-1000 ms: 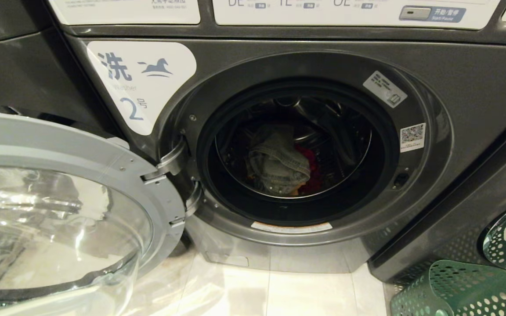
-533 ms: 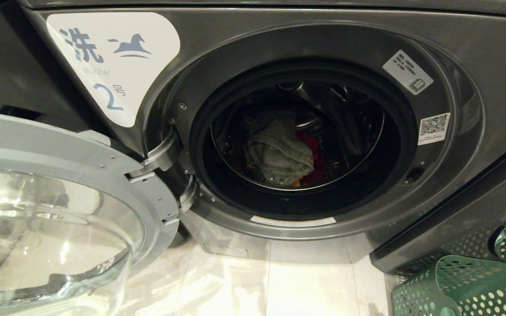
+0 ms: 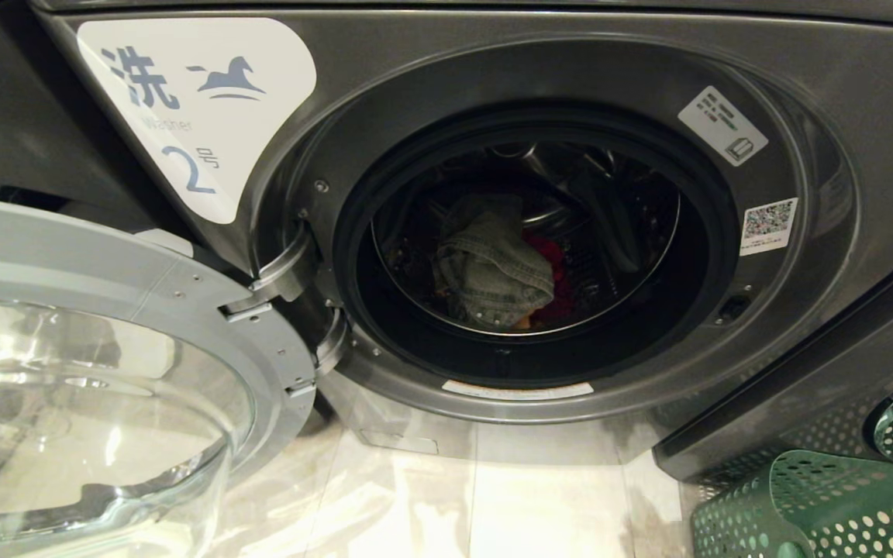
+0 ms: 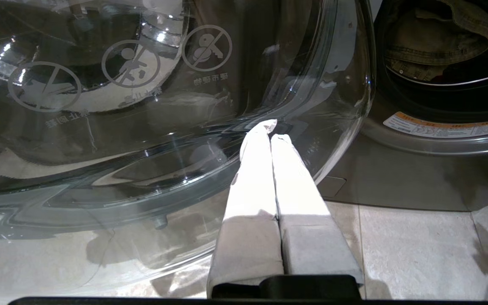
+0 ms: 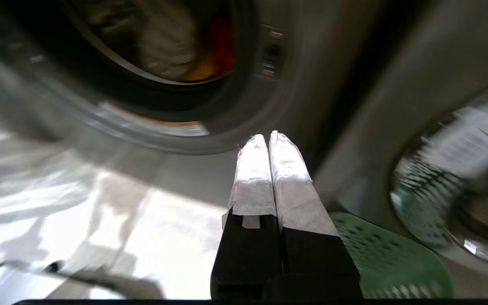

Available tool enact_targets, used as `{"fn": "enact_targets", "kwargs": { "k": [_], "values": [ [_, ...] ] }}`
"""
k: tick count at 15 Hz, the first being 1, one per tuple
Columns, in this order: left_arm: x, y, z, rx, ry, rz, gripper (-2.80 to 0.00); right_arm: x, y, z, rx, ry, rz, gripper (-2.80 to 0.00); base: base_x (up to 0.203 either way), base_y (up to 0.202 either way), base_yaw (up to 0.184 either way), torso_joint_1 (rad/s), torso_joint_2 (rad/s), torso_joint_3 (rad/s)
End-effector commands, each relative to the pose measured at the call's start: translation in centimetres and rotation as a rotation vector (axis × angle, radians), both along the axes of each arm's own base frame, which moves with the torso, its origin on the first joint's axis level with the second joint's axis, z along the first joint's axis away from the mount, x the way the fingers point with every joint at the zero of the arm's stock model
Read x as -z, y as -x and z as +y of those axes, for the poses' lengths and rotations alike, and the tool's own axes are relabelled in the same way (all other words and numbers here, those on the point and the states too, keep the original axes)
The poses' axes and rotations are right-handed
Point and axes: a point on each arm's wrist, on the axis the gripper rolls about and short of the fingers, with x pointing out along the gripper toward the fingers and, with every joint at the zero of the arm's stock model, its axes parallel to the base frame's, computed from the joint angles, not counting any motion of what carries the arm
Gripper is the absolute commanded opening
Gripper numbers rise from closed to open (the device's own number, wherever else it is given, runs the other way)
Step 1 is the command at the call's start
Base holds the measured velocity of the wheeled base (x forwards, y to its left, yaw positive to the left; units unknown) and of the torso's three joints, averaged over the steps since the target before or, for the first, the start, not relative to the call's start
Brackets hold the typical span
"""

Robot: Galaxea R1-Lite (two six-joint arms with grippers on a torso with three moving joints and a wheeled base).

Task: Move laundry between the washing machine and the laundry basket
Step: Pick a cloth and place it into the basket

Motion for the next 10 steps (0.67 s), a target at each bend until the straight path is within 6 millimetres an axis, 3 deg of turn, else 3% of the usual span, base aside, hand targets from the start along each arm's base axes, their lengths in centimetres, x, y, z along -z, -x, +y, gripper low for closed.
{"fn": "enact_targets", "kwargs": {
  "k": [1,4,7,10],
  "values": [
    [1.1,-0.3,0.0,-0.001,0.002,0.04,-2.8,-2.5,-7.2,0.4,-0.205,0.001,0.258,-2.8,0.0,0.0,0.0,0.0,0.0,0.0],
    [1.1,-0.3,0.0,-0.001,0.002,0.04,-2.8,-1.5,-13.2,2.0,-0.46,0.091,0.45,-2.8,0.0,0.0,0.0,0.0,0.0,0.0],
    [1.1,-0.3,0.0,0.001,0.002,0.04,-2.8,0.5,-15.6,7.3,-0.735,0.235,0.577,-2.8,0.0,0.0,0.0,0.0,0.0,0.0],
    [1.1,-0.3,0.0,0.001,0.002,0.039,-2.8,2.8,-18.6,11.9,-0.794,0.307,0.628,-2.8,0.0,0.0,0.0,0.0,0.0,0.0]
  ]
}}
